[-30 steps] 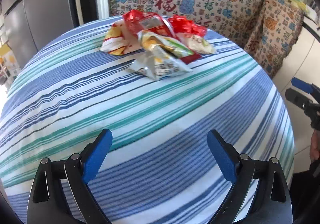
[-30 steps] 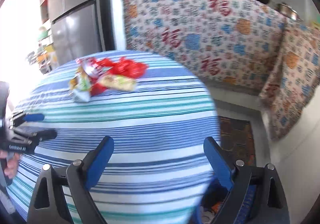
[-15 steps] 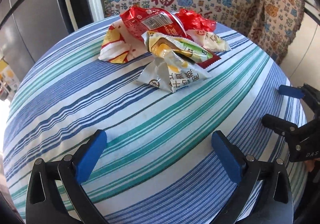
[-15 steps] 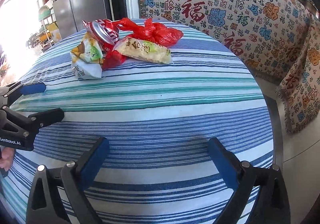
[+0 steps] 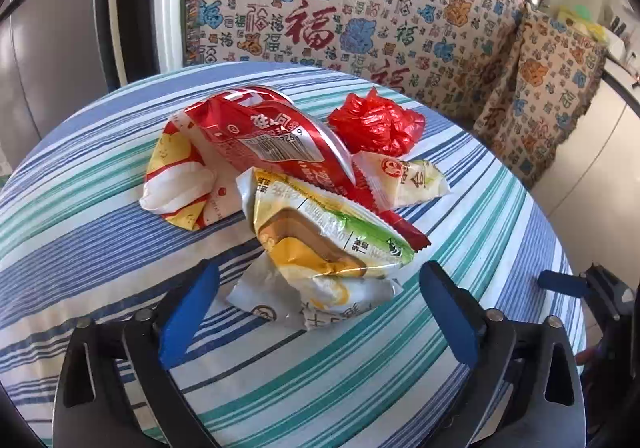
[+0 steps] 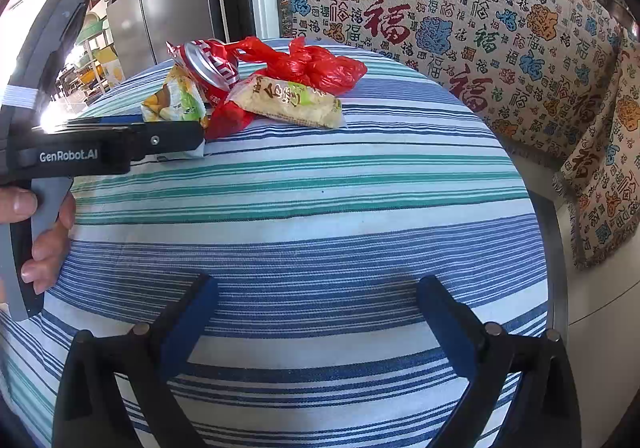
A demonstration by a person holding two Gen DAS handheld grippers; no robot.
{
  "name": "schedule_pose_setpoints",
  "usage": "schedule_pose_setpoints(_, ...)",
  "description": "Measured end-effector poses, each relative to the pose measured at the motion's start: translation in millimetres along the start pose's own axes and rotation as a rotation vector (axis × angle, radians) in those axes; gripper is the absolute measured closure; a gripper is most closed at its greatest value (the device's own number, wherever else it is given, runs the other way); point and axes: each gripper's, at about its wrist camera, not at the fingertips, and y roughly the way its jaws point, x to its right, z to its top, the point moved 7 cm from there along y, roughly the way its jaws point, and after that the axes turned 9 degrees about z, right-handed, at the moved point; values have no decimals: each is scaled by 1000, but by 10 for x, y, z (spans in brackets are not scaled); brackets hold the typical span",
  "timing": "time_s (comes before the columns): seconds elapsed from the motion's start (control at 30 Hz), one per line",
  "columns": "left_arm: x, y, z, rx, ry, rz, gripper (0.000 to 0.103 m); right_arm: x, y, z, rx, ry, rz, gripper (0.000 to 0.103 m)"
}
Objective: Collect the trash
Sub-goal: 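Grasp the yellow-green snack bag with the left gripper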
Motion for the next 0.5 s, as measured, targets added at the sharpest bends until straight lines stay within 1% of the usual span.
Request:
schedule_pose_setpoints(0.03,-1,14,-2,-4,-1,-1,36,1,0,-1,0,0,0,1)
schedule_pose_setpoints(0.07,-5,-2,2,4,-8,-17,43,1,1,-2,0,0,1,1)
schedule_pose_setpoints(0.1,-24,-48,-1,22,-10,-27,48,-2,2,-5,0,0,1,1)
schedule_pose_setpoints(0.13,-33,-98,-5,35,4,-24,56,-4,4,-5,0,0,1,1)
schedule_pose_setpoints(0.17,-56,-151,-35,35,23,-7,59,1,4,-3,0,0,-1,1)
schedule_pose_setpoints(0.23,-139,-281,-152,16,45,3,63,2,1,-3,-1,0,0,1)
schedule_pose_setpoints(0.33,-395,-513,-393,-19,52,33,63,14,-3,4,-2,-1,1,1)
schedule_pose_setpoints(0.43,-574,-748,-636,-37,43,61,63,12,-7,3,-2,-2,0,1)
schedule_pose_setpoints(0.5,-661,-814,-760,-43,35,75,59,9,-2,13,-3,0,-2,1)
